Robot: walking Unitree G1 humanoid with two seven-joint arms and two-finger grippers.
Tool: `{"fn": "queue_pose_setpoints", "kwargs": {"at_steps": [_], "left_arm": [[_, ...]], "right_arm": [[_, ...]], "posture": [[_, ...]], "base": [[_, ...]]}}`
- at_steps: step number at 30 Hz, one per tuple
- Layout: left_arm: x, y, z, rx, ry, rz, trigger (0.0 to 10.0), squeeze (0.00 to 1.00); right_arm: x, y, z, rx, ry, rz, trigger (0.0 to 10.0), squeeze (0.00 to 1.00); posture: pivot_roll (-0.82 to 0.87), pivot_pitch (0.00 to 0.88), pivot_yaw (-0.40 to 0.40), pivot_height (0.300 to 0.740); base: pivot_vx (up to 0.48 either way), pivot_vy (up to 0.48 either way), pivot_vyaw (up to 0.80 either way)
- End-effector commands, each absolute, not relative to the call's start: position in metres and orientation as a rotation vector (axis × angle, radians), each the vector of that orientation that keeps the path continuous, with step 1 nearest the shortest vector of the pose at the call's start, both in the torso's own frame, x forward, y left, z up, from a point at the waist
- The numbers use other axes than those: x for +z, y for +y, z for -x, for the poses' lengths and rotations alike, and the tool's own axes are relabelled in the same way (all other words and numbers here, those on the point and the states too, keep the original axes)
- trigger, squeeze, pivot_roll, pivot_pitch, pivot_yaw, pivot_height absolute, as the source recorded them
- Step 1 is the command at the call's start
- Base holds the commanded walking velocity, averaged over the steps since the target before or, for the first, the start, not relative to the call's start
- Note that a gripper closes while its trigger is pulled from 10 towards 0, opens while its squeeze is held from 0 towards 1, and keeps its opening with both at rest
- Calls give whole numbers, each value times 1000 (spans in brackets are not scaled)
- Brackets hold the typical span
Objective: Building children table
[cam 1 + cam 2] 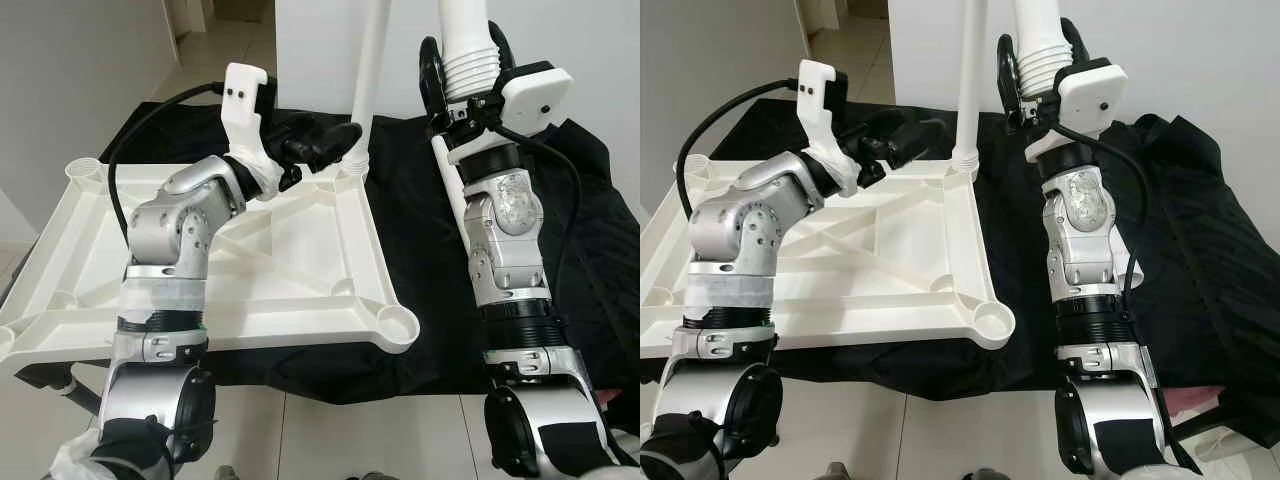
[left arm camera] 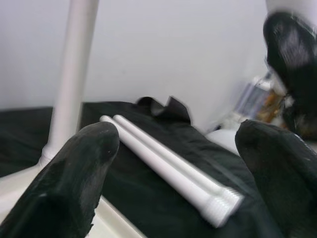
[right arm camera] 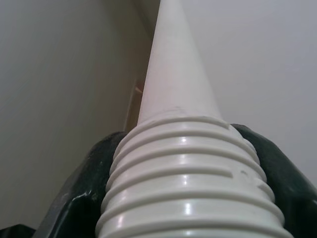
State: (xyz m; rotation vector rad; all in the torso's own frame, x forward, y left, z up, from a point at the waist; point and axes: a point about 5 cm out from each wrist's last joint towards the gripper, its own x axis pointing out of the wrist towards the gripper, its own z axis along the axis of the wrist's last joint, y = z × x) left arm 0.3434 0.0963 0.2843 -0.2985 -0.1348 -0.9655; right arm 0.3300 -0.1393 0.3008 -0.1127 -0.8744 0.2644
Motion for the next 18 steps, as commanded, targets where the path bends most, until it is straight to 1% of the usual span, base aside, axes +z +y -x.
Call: {"fn": "queue_pose_setpoints", "kwargs": {"at_steps": [1,2,4,5,6,8,12,16,17,18], "left_arm": [[297,102,-341,-1082,-157,379,10000,0],[297,102,-341,-1082,-157,379,10000,0],[308,107,-342,-1160,-169,511,10000,0],[308,107,-342,-1160,-169,511,10000,0],[311,108,-343,-1185,-169,555,10000,0],[312,108,-343,-1206,-161,589,10000,0],[313,105,-343,-1247,-140,633,10000,0],[312,102,-343,-1257,-129,638,10000,0],[303,94,-346,-1238,-81,623,10000,0],[303,94,-346,-1238,-81,623,10000,0]], "right_arm": [[296,-134,-324,318,-873,130,10000,0],[296,-134,-324,318,-873,130,10000,0],[283,-131,-322,358,-832,147,10000,0],[283,-131,-322,358,-832,147,10000,0],[274,-127,-320,390,-805,160,10000,0],[265,-122,-317,419,-782,169,10000,0],[250,-114,-312,469,-740,185,10000,0],[243,-109,-309,492,-722,188,10000,0],[236,-102,-306,528,-703,200,10000,0],[236,-102,-306,528,-703,200,10000,0]], "posture": [[-12,0,-20,740],[-12,0,-20,740],[-16,0,-14,740],[-16,0,-14,740],[-19,0,-11,740],[-20,0,-10,740],[-27,0,-3,740],[-28,0,1,740],[-34,0,7,740],[-34,0,7,740]], "base": [[0,0,0],[0,0,0],[0,0,0],[0,0,0],[0,0,0],[0,0,0],[0,0,0],[0,0,0],[0,0,0],[0,0,0]]}}
